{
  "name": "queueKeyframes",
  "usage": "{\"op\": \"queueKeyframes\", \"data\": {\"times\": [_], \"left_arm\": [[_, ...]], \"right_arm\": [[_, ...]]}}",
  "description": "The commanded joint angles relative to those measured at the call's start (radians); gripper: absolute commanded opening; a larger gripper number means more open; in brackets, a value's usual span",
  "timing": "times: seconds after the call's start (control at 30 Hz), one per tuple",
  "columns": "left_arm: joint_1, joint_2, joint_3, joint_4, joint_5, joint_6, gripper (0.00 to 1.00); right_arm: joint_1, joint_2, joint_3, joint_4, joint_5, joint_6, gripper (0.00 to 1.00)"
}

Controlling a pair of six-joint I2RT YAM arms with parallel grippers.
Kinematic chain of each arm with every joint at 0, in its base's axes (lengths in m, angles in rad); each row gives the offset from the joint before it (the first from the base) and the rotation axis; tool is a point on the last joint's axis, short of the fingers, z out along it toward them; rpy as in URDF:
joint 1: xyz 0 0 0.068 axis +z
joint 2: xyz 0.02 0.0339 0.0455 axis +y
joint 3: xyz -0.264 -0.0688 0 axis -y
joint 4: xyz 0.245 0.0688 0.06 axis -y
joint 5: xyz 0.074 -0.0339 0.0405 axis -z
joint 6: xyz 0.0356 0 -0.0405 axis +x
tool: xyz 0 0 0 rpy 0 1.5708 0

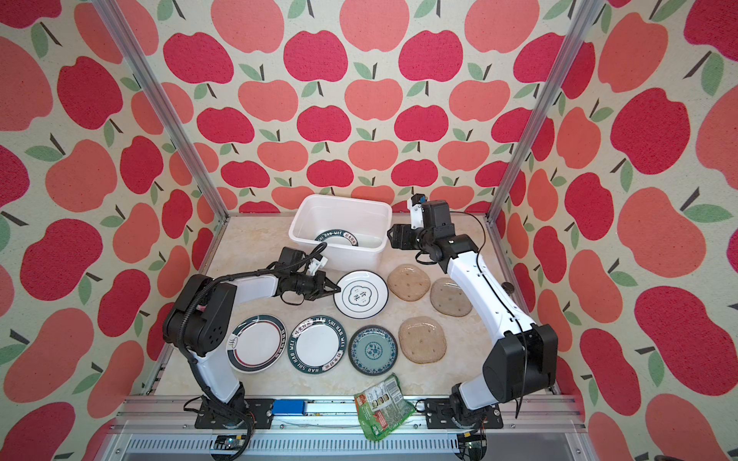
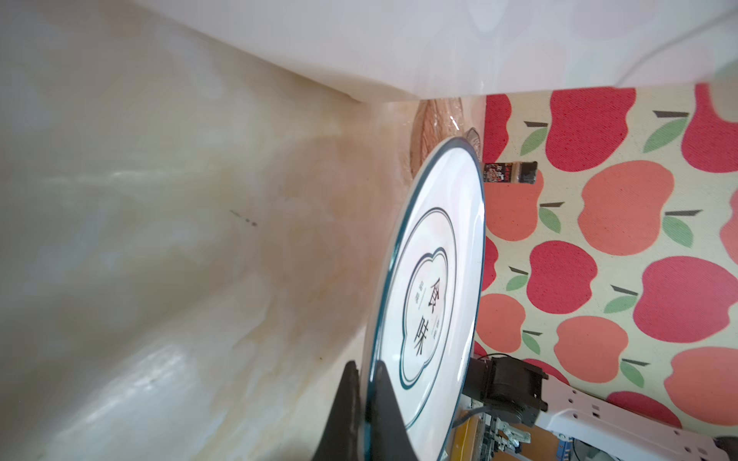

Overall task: Place the plates into the plastic bin on the countertop
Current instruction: 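Lift the cloud-print plate and carry it over the bin with the left gripper, then lower the cloud-print plate into the bin and release it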

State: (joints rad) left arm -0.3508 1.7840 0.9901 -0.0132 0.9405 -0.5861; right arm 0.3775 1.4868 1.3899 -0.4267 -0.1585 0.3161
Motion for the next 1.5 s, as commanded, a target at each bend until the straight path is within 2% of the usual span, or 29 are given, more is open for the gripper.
{"op": "queueKeyframes", "data": {"times": [0.0,0.13,0.3,0.4,0.53,0.7,0.83,0.93,1.03,1.23,1.4,1.47], "left_arm": [[-0.022,-0.126,0.024,-0.153,0.122,0.060,0.00],[-0.058,-0.231,0.056,-0.395,0.099,0.168,0.00],[-0.037,-0.377,0.053,-0.415,0.125,0.093,0.00],[0.012,-0.426,0.141,-0.466,0.072,0.068,0.00],[0.098,-0.399,0.329,-0.523,-0.055,0.063,0.00],[0.192,-0.220,0.574,-0.527,-0.206,0.071,0.00],[0.238,0.021,0.824,-0.634,-0.275,0.142,0.00],[0.242,0.195,1.019,-0.765,-0.326,0.211,0.00],[0.236,0.321,1.149,-0.843,-0.314,0.245,0.00],[0.218,0.498,1.382,-0.948,-0.316,0.255,0.00],[0.193,0.659,1.611,-1.108,-0.392,0.281,0.00],[0.190,0.697,1.640,-1.132,-0.409,0.278,0.00]], "right_arm": [[-0.016,-0.020,0.003,0.008,-0.017,0.024,0.78],[-0.041,0.044,0.042,0.003,-0.048,0.040,0.77],[-0.058,0.151,0.099,0.047,-0.121,0.074,0.76],[-0.061,0.193,0.109,0.083,-0.146,0.100,0.75],[-0.062,0.230,0.124,0.112,-0.165,0.123,0.75],[-0.061,0.252,0.139,0.119,-0.175,0.140,0.74],[-0.063,0.252,0.150,0.105,-0.174,0.133,0.74],[-0.068,0.245,0.147,0.105,-0.170,0.135,0.74],[-0.068,0.242,0.145,0.111,-0.171,0.139,0.74],[-0.068,0.252,0.146,0.123,-0.175,0.149,0.75],[-0.068,0.256,0.149,0.120,-0.172,0.144,0.75],[-0.068,0.257,0.149,0.118,-0.169,0.141,0.75]]}}
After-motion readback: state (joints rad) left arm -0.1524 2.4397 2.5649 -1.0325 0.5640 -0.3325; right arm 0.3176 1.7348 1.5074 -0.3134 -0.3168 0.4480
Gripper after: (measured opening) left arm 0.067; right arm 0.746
